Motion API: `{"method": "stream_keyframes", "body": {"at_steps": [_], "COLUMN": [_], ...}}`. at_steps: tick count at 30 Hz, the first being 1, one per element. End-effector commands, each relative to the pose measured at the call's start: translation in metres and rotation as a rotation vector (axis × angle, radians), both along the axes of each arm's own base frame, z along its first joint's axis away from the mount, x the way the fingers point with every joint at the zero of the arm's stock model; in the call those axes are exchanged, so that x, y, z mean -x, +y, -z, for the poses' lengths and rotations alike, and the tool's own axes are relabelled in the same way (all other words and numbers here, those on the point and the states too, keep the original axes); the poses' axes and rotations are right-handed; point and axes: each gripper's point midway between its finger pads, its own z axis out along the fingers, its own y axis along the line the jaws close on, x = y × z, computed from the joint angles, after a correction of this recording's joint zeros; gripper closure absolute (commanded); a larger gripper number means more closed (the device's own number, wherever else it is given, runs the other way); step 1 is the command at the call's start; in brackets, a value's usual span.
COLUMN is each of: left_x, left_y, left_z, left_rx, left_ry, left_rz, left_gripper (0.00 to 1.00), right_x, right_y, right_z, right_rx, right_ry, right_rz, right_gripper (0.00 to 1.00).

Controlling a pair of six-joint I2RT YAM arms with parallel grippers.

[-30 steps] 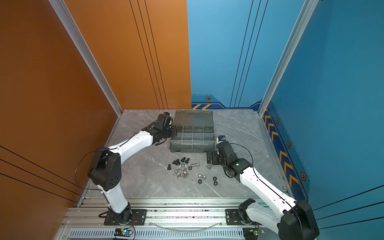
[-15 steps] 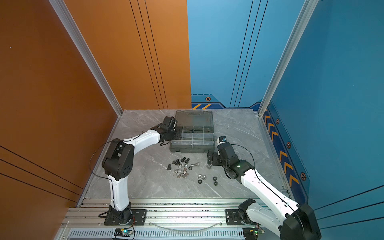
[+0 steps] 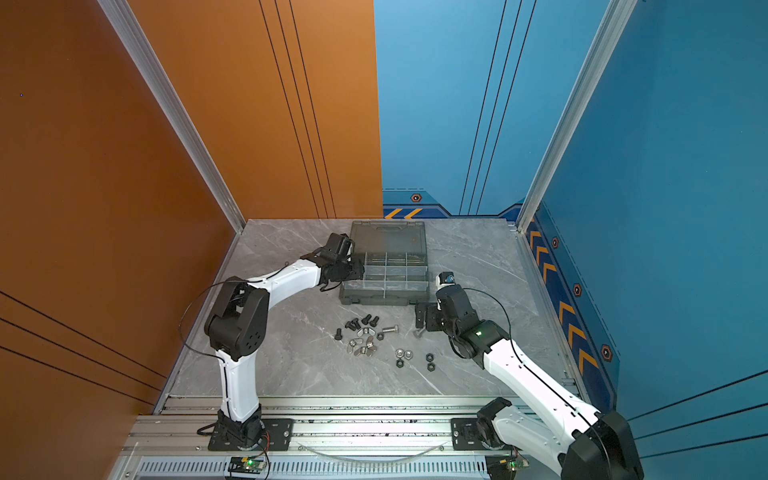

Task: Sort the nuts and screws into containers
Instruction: 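Carry the second wing nut to the same compartment and release it, then return the left gripper to the pile above the next wing nut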

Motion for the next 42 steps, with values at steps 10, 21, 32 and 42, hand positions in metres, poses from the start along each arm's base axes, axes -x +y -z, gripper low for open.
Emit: {"method": "stream_keyframes", "body": {"at_steps": [10, 21, 32, 42], "left_x": [0.033, 0.135, 0.216, 0.230], "left_y": [-0.008, -0.027, 0.009, 0.012], "left_z": [-0.088, -0.061, -0.026, -0.015], "left_rx": [0.062, -0.062, -0.119, -0.148], "left_ry": [-0.123, -0.100, -0.106, -0.110], "left_rz": [0.059, 0.264, 0.296, 0.409], "left_gripper": [0.38, 0.35, 0.33, 0.29], "right_x": [0.002, 0.000, -0.005, -0.007], "right_y": [-0.009, -0.007, -0.003, 0.001], "right_z": [0.001, 0.005, 0.010, 0.014], "right_rx": [0.026, 0.036, 0.031, 0.019], "right_ry": [-0.010, -0.005, 0.009, 0.037], "right_rz": [0.018, -0.005, -0.012, -0.016], "right_gripper": [0.00, 0.00, 0.00, 0.00]}}
